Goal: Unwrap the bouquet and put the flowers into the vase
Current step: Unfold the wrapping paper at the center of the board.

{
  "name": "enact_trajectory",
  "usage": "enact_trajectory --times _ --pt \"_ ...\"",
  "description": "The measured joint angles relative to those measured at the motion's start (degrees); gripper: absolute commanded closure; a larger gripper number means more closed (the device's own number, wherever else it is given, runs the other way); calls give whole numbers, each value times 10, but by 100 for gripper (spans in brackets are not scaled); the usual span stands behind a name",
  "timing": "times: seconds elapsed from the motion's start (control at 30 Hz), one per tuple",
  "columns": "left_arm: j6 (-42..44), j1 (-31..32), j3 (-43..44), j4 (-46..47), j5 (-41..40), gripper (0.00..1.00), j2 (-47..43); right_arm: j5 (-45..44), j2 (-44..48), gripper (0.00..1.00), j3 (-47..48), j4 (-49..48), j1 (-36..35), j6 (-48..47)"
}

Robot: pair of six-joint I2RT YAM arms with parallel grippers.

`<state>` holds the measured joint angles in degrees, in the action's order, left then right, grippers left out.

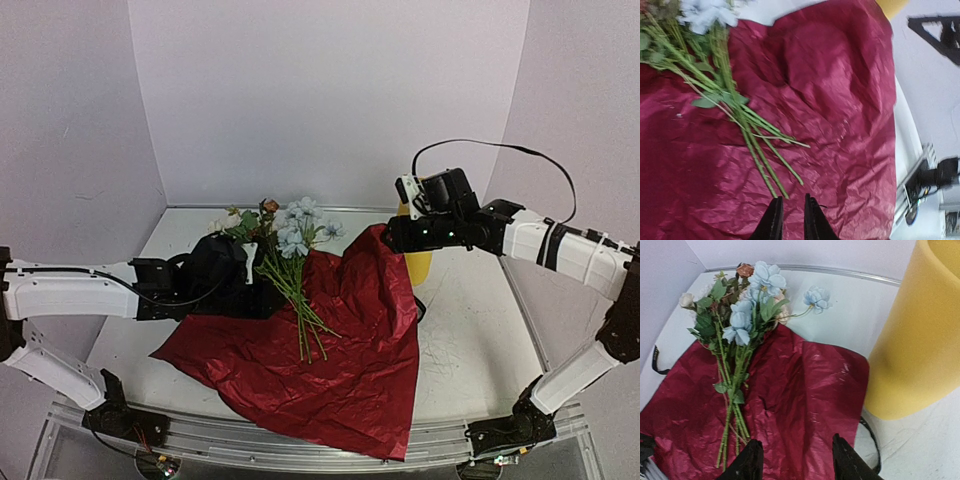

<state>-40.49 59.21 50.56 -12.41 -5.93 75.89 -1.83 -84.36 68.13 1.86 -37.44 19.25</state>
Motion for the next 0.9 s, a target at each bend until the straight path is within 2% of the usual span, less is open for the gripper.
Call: enact_trajectory --times 0.07,0.13,0.3,0.7,0.9 --pt "-1 -26 -12 -7 -14 94 -18 27 -11 88 17 -2 -1 -12" --pt "-3 -64 -24 -13 -18 98 -29 42 -28 99 33 -5 -3 -19" --pt "-5 -159 -61 -25 -18 100 -23 33 -91 100 59 -8 -22 -25" --pt "-6 -268 -117 5 51 100 75 -123 -191 100 59 -1 -37 -19" --pt "-14 -294 -120 25 79 100 135 -193 -232 100 35 -2 -37 -12"
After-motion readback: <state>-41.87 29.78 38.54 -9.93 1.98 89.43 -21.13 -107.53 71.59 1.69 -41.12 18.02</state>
